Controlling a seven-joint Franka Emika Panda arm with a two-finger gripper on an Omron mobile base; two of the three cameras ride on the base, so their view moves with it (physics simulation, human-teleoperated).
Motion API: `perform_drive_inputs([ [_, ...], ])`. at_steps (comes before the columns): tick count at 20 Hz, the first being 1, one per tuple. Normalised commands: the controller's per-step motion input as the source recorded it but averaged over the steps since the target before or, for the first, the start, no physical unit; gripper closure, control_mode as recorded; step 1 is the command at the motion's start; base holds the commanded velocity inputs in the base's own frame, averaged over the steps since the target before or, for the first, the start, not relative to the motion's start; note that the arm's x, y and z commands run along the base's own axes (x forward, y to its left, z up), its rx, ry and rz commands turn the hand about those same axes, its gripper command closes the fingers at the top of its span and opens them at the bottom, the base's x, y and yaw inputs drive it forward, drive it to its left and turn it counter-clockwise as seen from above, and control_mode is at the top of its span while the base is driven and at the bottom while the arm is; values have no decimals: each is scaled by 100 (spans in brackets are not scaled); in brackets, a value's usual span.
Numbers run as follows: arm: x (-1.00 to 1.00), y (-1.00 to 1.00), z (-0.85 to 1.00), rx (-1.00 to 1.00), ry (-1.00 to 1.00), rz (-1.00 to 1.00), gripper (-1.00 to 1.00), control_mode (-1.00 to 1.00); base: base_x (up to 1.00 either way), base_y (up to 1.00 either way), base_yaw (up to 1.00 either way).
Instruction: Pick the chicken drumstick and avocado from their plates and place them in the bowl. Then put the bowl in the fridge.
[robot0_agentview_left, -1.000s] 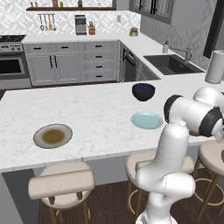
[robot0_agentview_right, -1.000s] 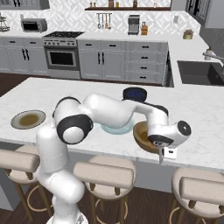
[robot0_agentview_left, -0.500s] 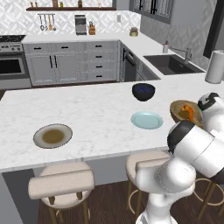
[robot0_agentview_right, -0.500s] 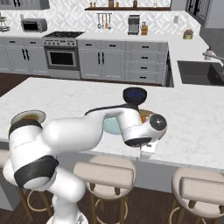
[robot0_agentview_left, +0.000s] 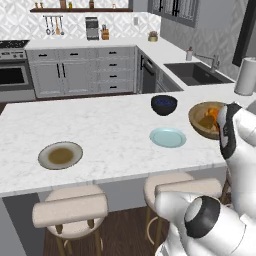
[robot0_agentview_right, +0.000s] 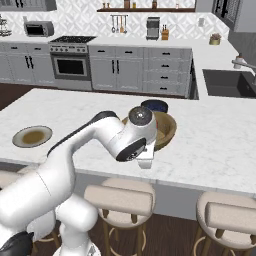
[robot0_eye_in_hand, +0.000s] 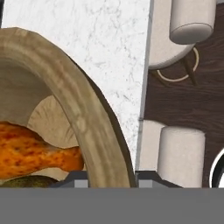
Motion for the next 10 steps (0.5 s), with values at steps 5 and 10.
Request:
perform_drive_inputs([
  [5, -57, 50, 95, -7, 1, 0, 100, -100, 0, 0, 0],
  [10, -58, 49, 81, 0, 7, 0, 100, -100, 0, 0, 0],
])
